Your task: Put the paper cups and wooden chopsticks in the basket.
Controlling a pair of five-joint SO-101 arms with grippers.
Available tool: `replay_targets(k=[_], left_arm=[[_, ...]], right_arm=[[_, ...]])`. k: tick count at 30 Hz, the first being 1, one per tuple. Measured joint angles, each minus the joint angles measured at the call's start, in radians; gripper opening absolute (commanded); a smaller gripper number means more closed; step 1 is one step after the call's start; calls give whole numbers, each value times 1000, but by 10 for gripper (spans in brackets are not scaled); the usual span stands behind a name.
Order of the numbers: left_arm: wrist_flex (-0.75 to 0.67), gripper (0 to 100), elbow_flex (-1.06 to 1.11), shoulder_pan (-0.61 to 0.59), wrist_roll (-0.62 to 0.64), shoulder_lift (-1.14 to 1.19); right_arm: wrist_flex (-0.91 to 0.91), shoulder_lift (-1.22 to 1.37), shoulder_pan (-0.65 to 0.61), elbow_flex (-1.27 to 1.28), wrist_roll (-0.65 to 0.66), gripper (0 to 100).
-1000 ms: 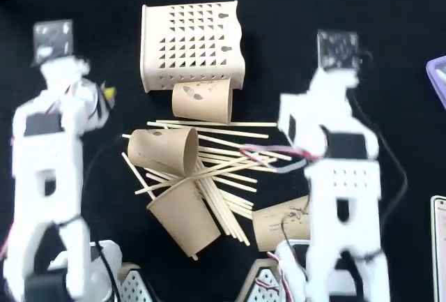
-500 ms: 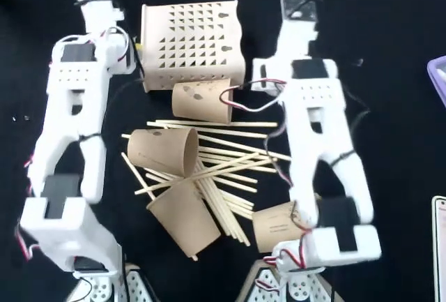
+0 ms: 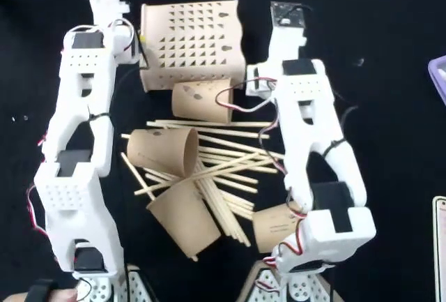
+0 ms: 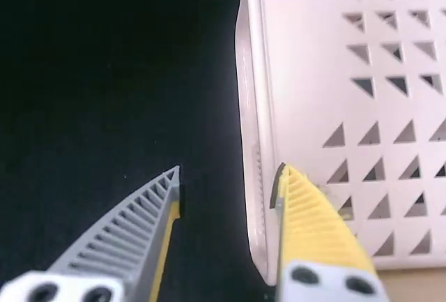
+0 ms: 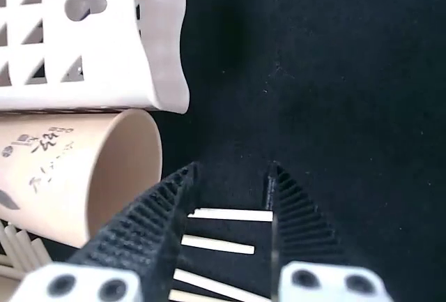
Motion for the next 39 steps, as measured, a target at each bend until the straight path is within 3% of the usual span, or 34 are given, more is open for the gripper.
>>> replay_targets(k=[17, 39], left_arm=[[-11, 227, -75, -2, 6, 115], [69, 224, -44, -209, 2, 230]], right_arm=[[-58, 0, 0, 21, 0, 157], [-58, 0, 0, 21, 0, 156]])
